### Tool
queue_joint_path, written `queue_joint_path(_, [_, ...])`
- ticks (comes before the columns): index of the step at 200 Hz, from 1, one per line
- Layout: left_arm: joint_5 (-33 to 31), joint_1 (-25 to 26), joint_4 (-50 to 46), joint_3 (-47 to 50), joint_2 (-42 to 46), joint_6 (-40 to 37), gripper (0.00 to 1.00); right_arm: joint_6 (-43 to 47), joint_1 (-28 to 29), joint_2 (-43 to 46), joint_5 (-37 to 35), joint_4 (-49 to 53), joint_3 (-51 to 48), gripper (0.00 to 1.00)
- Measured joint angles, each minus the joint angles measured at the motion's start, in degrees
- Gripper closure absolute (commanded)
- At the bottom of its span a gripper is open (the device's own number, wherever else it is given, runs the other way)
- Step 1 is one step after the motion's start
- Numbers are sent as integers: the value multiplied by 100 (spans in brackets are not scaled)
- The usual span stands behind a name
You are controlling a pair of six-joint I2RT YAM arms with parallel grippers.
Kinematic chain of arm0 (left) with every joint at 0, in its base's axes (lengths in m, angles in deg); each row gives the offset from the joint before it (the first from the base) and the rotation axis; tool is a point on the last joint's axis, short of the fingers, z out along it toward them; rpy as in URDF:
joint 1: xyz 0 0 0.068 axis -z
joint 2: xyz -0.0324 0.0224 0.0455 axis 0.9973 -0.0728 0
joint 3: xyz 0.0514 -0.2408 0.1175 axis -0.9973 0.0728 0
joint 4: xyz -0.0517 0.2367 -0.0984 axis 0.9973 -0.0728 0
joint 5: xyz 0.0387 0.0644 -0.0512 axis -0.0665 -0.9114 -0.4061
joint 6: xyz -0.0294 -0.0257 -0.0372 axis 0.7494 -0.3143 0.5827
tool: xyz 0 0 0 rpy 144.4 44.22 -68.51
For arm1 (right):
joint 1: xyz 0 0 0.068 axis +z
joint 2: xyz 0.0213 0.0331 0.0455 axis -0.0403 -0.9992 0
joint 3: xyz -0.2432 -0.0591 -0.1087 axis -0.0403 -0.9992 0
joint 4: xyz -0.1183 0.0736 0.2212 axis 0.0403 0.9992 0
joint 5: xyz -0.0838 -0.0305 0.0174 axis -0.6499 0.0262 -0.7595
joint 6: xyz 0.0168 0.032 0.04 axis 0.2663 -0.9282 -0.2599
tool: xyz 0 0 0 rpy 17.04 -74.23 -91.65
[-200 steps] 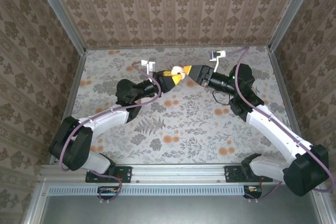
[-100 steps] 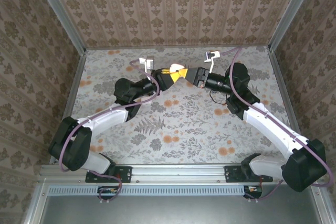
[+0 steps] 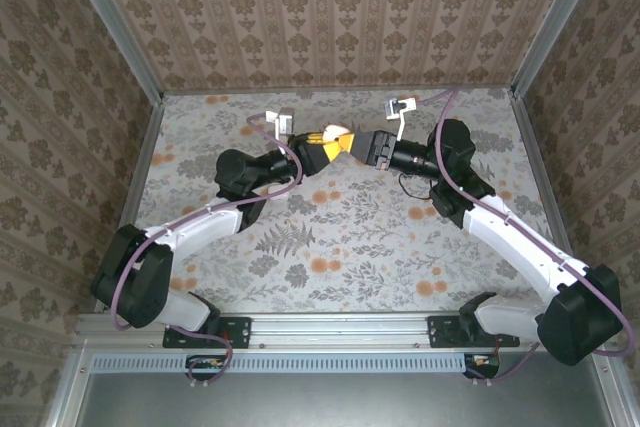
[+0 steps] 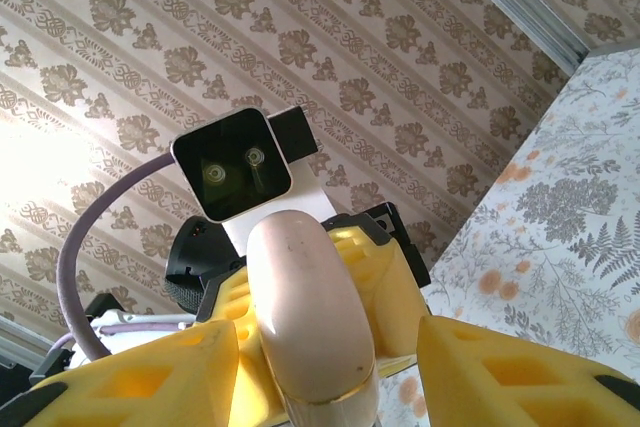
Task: Insert wireless bluetooth earbuds into charging case
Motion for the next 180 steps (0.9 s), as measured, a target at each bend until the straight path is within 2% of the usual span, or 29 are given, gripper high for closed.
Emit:
queue_joint_path(20, [101, 0, -2, 0, 0, 42, 91, 22, 0, 0, -2, 9, 17, 46])
queue_joint_path(40, [164, 7, -2, 0, 0, 79, 91, 39, 0, -2, -2, 28, 48, 48])
queue_joint_path(66, [203, 7, 4, -2, 0, 94, 91, 66, 0, -2, -2, 59, 133, 66])
queue_joint_path(88, [214, 0, 20, -2, 22, 122, 89, 76, -2, -9, 4, 63, 153, 73])
queue_joint_path(102, [214, -2, 17, -2, 28, 153, 87, 90, -7, -9, 22, 59, 157, 73])
queue_joint_path(122, [219, -4, 17, -2, 31, 197, 87, 127, -7, -9, 26, 52, 157, 64])
queue_joint_path(140, [258, -4, 20, -2, 31, 210, 87, 181, -4, -9, 46, 72, 157, 63])
queue_joint_path(159, [302, -11, 17, -9, 31, 251, 87, 216, -4, -9, 70, 87, 157, 71])
queue_joint_path(180, [361, -37, 7, -17, 31, 319, 82, 280, -20, -13, 120, 90, 162, 80])
